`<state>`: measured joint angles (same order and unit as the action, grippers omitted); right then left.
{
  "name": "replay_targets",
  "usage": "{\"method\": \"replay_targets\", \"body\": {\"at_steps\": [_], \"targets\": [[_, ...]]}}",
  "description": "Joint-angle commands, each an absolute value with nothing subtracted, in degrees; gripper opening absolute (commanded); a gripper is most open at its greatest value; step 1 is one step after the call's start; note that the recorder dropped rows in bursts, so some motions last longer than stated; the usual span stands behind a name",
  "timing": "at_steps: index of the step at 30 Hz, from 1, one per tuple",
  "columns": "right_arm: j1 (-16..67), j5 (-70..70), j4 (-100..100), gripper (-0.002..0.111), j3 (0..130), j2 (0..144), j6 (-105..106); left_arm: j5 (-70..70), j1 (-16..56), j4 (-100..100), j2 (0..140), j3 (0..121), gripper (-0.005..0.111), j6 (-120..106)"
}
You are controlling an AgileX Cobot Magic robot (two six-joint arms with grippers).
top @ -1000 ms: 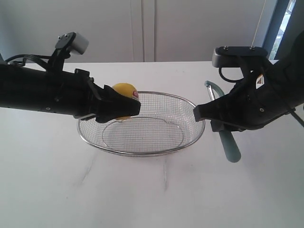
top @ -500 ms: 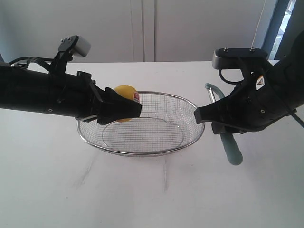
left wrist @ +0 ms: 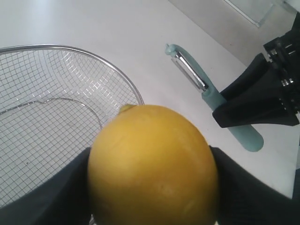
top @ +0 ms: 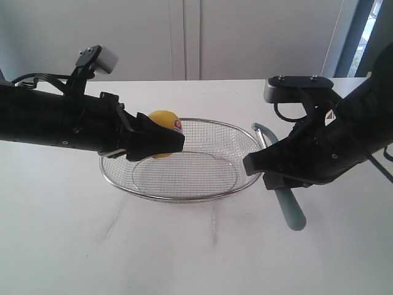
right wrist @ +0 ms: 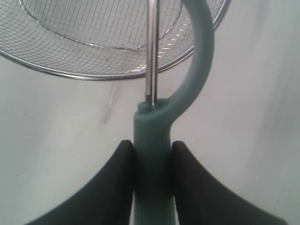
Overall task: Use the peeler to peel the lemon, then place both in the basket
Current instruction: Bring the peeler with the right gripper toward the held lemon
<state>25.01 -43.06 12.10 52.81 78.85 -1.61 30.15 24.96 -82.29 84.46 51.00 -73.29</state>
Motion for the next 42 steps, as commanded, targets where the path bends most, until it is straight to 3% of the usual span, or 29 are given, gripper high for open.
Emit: {"method": "replay_targets", "body": {"at_steps": [1, 21, 42], "targets": [[25.28, -42.6, 17.17, 0.0, 52.54, 79.66, 4.09, 31.65, 25.32, -83.84, 84.16, 50.68, 0.0, -73.68], [25.28, -42.04, 38.87, 0.0, 52.54, 84.25, 24.11, 32.94, 25.32, -83.84, 84.16, 50.68, 0.0, -73.68], [25.28, -43.78, 39.57, 0.0, 52.54, 84.25, 25.61, 34.6, 25.32, -83.84, 84.16, 50.68, 0.0, -73.68]]}}
